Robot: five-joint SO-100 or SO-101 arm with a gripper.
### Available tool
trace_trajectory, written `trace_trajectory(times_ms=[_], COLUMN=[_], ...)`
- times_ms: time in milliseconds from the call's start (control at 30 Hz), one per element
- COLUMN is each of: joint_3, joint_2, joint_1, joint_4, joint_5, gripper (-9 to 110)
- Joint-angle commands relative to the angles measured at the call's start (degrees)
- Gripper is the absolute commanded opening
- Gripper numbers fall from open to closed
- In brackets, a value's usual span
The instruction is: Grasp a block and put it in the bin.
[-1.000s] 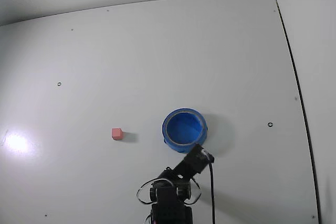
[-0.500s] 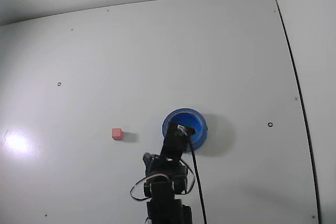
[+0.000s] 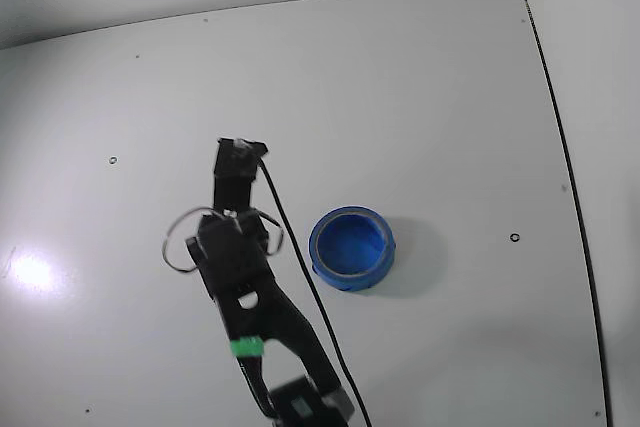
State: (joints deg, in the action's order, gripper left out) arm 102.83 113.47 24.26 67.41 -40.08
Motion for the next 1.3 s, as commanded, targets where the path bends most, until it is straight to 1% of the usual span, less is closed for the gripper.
trace_trajectory(times_ms=[0, 167, 567, 967, 1200, 1267], joint_3=[-13.9, -19.9, -24.7, -30.3, -30.7, -30.2], joint_2=[-9.1, -18.2, -31.9, -39.6, -40.8, -40.8], joint_1=[1.2, 1.3, 1.3, 1.3, 1.3, 1.3], joint_4=[0.0, 0.0, -0.1, -0.1, -0.1, -0.1], joint_5=[0.6, 0.9, 0.2, 0.5, 0.3, 0.2], gripper=[25, 25, 25, 25, 25, 23])
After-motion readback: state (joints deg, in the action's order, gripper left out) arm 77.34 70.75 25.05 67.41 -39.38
